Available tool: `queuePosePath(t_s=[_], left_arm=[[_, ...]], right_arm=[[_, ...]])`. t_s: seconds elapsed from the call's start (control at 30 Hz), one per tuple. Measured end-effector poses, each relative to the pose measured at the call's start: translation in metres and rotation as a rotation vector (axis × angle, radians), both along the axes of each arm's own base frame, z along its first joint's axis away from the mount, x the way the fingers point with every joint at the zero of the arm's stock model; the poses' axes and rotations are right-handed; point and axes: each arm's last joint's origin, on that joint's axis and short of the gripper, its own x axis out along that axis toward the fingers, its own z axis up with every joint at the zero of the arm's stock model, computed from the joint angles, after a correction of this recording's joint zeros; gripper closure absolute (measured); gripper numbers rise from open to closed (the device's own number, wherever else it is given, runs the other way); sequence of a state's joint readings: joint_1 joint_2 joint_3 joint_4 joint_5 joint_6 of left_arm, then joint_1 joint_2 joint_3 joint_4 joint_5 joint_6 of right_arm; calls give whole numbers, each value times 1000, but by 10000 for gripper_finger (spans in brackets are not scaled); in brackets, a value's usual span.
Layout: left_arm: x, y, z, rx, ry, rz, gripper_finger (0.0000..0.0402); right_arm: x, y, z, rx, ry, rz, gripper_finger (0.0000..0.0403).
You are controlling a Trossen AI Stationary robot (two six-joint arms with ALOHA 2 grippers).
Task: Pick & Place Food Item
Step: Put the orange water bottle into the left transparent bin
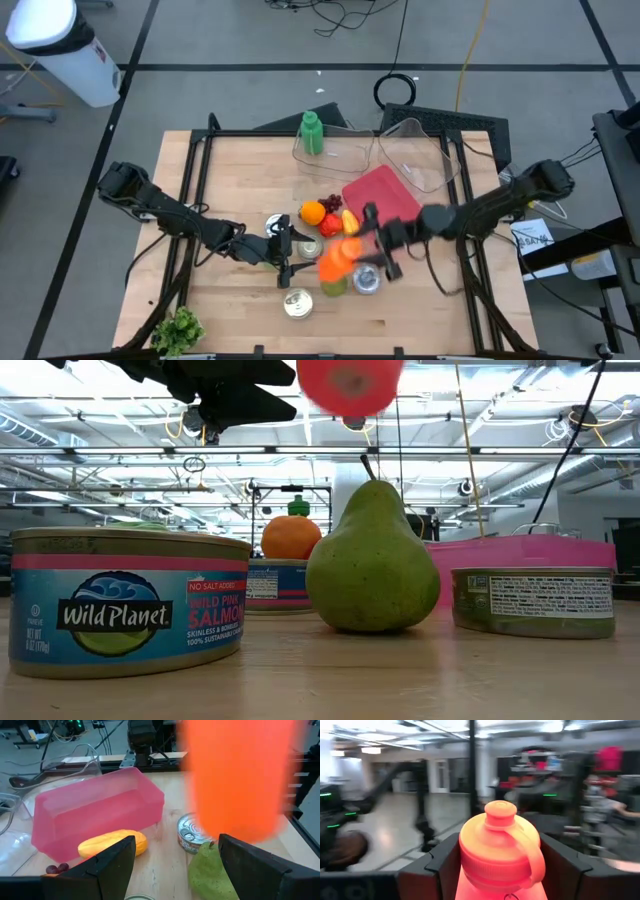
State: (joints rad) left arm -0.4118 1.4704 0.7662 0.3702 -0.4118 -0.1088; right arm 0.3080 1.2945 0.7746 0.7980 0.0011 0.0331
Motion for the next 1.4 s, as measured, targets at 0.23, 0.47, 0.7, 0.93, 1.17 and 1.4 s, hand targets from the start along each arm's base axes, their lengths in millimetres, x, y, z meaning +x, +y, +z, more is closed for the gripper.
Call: queuePosePath(t_s=[0.23, 0.47, 0.7, 0.93, 1.17, 1.4], left_arm=[[0, 0, 0, 2, 0, 4, 103], [2, 5, 0, 62, 3, 6, 103], [9, 28, -1, 137, 17, 94, 103], [14, 50, -1, 118, 23, 165, 103], [12, 61, 5, 116, 21, 197, 103], [9, 69, 10, 102, 23, 188, 103]], right_arm=[[3, -71, 9, 27, 11, -246, 197], [8, -167, 21, 80, 83, -548, 198], [29, -257, 19, 130, 243, -600, 197], [39, -302, -28, 165, 366, -690, 196], [37, -318, -44, 139, 406, -797, 196], [43, -322, -63, 120, 466, -820, 196]])
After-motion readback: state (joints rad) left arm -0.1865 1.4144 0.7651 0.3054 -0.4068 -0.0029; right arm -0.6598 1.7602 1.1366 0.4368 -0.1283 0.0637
